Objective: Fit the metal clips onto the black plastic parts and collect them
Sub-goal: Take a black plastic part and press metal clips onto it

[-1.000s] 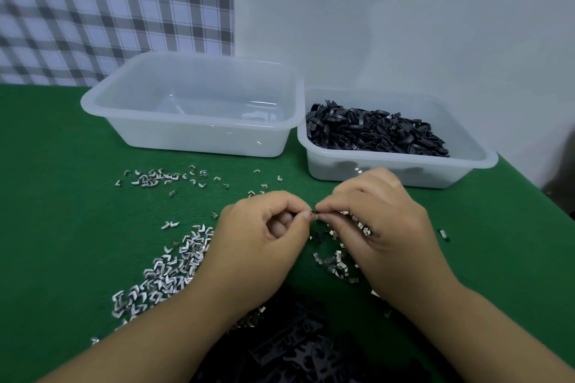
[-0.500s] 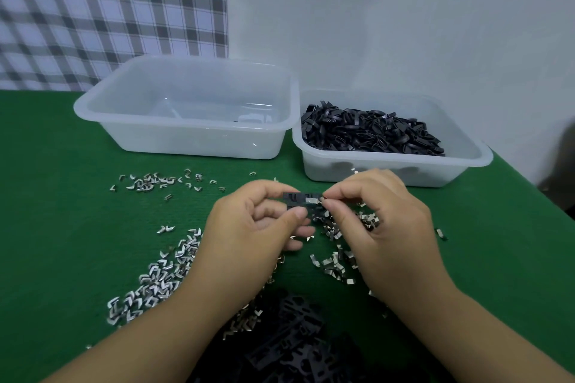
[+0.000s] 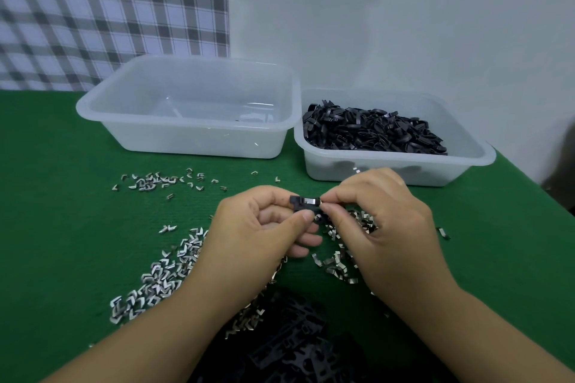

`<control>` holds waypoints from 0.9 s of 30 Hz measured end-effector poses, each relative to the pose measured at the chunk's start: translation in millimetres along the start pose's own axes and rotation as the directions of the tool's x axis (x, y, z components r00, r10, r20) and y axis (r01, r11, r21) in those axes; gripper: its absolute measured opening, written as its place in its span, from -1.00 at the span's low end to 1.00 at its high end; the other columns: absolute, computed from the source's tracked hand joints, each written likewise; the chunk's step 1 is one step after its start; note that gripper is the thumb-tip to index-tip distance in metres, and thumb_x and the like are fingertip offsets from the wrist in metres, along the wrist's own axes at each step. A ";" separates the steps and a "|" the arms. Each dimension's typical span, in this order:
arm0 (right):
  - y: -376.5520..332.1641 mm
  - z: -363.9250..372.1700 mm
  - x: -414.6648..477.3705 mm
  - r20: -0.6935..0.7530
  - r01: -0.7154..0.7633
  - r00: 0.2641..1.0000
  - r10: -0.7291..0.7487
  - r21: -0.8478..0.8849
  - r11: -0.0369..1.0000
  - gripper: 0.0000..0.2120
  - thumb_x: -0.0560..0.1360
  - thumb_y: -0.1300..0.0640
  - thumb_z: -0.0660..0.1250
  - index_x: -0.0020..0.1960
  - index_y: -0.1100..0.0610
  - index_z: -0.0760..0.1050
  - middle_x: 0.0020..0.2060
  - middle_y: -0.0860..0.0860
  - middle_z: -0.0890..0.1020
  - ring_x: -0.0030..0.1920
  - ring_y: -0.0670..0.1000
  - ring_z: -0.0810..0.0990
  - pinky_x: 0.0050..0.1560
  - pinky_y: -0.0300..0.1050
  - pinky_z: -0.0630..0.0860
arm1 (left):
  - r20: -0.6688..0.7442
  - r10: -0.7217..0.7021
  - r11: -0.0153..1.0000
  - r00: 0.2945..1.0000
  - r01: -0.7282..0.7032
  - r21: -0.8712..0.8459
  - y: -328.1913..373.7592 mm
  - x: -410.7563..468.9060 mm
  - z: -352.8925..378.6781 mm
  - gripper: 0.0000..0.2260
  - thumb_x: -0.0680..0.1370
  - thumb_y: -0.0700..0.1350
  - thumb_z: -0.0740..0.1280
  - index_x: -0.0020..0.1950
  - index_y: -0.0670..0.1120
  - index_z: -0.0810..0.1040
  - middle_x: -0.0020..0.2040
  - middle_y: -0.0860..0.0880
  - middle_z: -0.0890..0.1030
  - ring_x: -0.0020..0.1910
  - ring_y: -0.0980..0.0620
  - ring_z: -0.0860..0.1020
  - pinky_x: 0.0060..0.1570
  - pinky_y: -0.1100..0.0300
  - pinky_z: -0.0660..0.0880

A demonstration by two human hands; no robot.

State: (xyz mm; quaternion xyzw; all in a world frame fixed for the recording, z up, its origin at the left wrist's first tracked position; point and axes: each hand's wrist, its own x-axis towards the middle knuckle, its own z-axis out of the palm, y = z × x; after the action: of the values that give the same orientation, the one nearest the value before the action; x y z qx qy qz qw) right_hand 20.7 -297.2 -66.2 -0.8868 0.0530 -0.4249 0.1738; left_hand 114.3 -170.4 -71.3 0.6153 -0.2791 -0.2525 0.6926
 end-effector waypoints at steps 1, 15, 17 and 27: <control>0.1 0.3 0.1 0.002 0.002 1.000 -0.002 0.000 1.000 -0.98 0.41 0.23 0.40 -0.19 0.17 0.60 -0.28 -0.03 0.57 -0.19 0.02 0.50 -0.12 -0.12 0.44 | 0.001 -0.001 1.000 1.000 0.001 0.000 0.1 0.0 -0.1 -0.90 0.47 -0.34 0.38 -0.18 -0.16 0.60 -0.34 -0.17 0.68 -0.33 -0.04 0.69 -0.42 0.28 0.56; -1.5 3.2 0.6 0.055 -0.069 0.996 0.063 0.104 0.992 -0.96 0.38 0.22 0.41 -0.17 0.12 0.61 -0.24 -0.06 0.52 -0.14 0.00 0.49 -0.13 -0.27 0.41 | 0.030 -0.001 1.000 1.000 0.001 0.009 -2.8 -0.3 0.2 -0.88 0.46 -0.34 0.39 -0.20 -0.14 0.61 -0.36 -0.15 0.67 -0.35 -0.05 0.68 -0.43 0.28 0.54; -1.8 2.3 1.0 0.071 -0.102 0.993 0.093 0.133 0.986 -0.94 0.38 0.23 0.41 -0.17 0.11 0.59 -0.22 -0.06 0.52 -0.12 0.00 0.50 -0.12 -0.20 0.43 | 0.025 0.034 0.999 0.999 -0.034 0.017 -3.5 -1.1 0.6 -0.85 0.47 -0.33 0.38 -0.20 -0.10 0.62 -0.34 -0.14 0.67 -0.32 -0.05 0.69 -0.40 0.26 0.57; -9.9 -3.0 5.3 0.172 -0.301 0.949 0.265 0.241 0.923 -0.83 0.37 0.24 0.45 -0.22 -0.02 0.57 -0.26 -0.16 0.48 -0.16 -0.13 0.48 -0.14 -0.39 0.36 | -0.037 0.182 0.971 0.983 -0.174 0.163 -6.0 -2.5 2.8 -0.76 0.50 -0.29 0.36 -0.12 0.07 0.65 -0.31 -0.01 0.70 -0.31 0.06 0.69 -0.34 0.32 0.57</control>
State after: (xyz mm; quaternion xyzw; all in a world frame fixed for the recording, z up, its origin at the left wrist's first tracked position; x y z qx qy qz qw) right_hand 21.2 -290.1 -57.2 -0.8655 0.1118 -0.3371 0.3533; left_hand 110.6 -171.4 -77.2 0.6475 -0.3345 -0.1504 0.6680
